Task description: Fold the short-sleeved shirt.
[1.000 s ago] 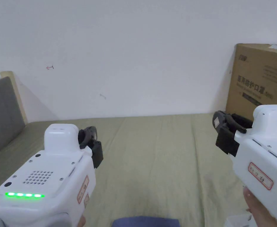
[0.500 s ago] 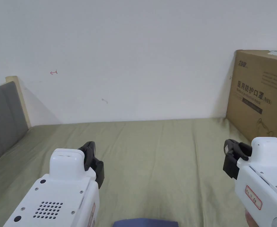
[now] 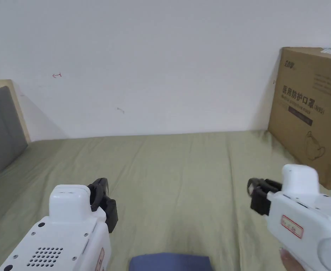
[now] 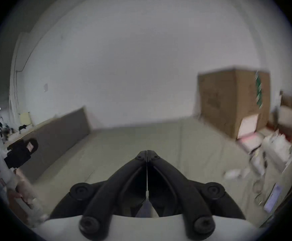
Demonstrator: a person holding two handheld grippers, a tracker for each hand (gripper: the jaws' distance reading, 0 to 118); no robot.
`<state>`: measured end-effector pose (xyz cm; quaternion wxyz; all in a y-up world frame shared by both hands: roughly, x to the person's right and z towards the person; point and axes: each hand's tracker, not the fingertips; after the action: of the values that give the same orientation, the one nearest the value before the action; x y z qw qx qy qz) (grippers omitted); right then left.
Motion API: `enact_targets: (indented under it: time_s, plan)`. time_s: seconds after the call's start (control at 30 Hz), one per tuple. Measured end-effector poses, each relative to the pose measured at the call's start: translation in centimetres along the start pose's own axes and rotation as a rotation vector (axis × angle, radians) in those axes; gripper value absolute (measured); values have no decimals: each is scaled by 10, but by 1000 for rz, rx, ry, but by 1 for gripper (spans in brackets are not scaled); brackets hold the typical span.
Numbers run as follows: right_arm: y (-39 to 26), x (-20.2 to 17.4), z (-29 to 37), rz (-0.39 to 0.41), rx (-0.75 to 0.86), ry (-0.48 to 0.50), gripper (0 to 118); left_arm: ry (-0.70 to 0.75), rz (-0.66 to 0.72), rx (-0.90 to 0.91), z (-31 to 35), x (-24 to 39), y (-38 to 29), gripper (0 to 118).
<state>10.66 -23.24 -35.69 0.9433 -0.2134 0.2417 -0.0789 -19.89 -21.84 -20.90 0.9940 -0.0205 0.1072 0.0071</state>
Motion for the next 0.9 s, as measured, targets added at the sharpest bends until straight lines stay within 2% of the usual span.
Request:
enact_targets:
  time_s: [0.1, 0.13, 0.2, 0.27, 0.33, 0.4, 0.5, 0.6, 0.63, 0.67, 0.73, 0.77, 0.87, 0.9]
  plan:
    - [-41, 5, -59, -90, -333, 116, 0, 6, 10, -75, -1, -10, -9, 2]
    - [-59, 4, -75, -84, -417, 120, 0, 9, 16, -102, -1, -15, -13, 2]
    - [-92, -1, -100, -14, -541, 85, 0, 12, 43, -154, -1, -25, -21, 2]
    - [-124, 2, -121, -14, -621, 105, 0, 5, 91, -210, -3, -38, -29, 2]
    - [-148, 17, -136, -129, -657, 167, 0, -12, 154, -308, -8, -54, -39, 2]
    - [-166, 27, -144, -153, -705, 80, 0, -40, 208, -386, -16, -70, -51, 2]
    - [-172, 41, -142, -247, -646, 160, 0, -155, 315, -500, -34, -95, -74, 2]
    - [-175, 45, -142, -209, -647, 181, 0, -206, 388, -674, -64, -112, -101, 3]
    - [-176, 45, -140, -197, -638, 191, 0, -243, 421, -707, -72, -116, -110, 7]
    - [-176, 45, -139, -187, -635, 197, 0, -281, 467, -734, -79, -121, -120, 16]
    - [-176, 45, -139, -176, -631, 205, 0, -372, 563, -795, -95, -125, -142, 65]
    - [-176, 45, -139, -178, -630, 207, 0, -408, 603, -832, -103, -127, -153, 81]
    - [-178, 49, -138, -226, -627, 211, 0, -468, 719, -875, -121, -125, -185, 93]
    - [-180, 50, -138, -252, -624, 214, 0, -492, 754, -898, -128, -122, -198, 108]
